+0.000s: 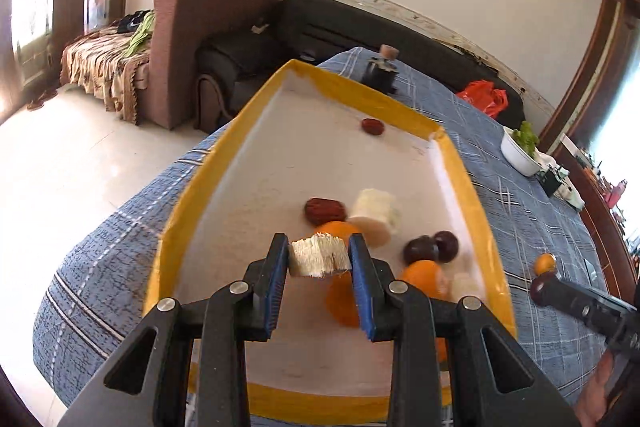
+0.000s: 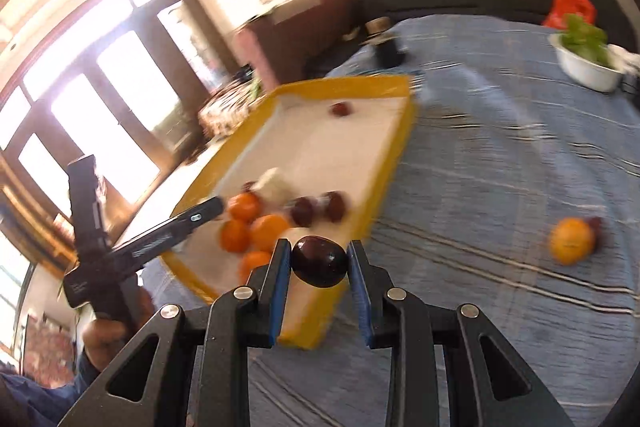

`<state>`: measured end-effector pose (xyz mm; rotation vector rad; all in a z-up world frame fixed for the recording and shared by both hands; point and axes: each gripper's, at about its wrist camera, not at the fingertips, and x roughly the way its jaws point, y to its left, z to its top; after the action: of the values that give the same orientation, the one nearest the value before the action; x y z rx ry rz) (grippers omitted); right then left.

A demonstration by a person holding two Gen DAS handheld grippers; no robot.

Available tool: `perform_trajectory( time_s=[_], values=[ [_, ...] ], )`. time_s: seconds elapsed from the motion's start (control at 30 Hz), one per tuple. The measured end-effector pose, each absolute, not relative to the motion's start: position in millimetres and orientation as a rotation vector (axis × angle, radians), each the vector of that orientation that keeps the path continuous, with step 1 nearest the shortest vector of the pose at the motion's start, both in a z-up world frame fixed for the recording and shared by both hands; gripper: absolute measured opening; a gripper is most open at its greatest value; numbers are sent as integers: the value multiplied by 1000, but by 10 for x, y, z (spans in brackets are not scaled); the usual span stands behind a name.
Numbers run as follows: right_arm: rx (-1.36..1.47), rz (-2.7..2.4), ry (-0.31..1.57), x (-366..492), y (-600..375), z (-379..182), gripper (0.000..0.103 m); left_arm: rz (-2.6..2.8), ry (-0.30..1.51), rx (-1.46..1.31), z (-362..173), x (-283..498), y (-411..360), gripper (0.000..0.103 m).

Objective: Organize fruits
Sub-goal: 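Carry the yam chunk and plum in both grippers over the tray, then open the left gripper to drop the yam while the right gripper releases the plum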

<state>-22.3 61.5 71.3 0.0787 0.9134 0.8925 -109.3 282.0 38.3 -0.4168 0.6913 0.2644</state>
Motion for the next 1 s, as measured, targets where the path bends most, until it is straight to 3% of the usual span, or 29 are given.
perform_trajectory(
  time_s=[0.37,1.0],
  values=[
    [-104,999,893,-531,1453,530,33,205,699,-377,381,-956,2844,30],
    [-256,1018,743,-697,1627,490,34,183,676,-420,393,-1023,2905,30]
  ],
)
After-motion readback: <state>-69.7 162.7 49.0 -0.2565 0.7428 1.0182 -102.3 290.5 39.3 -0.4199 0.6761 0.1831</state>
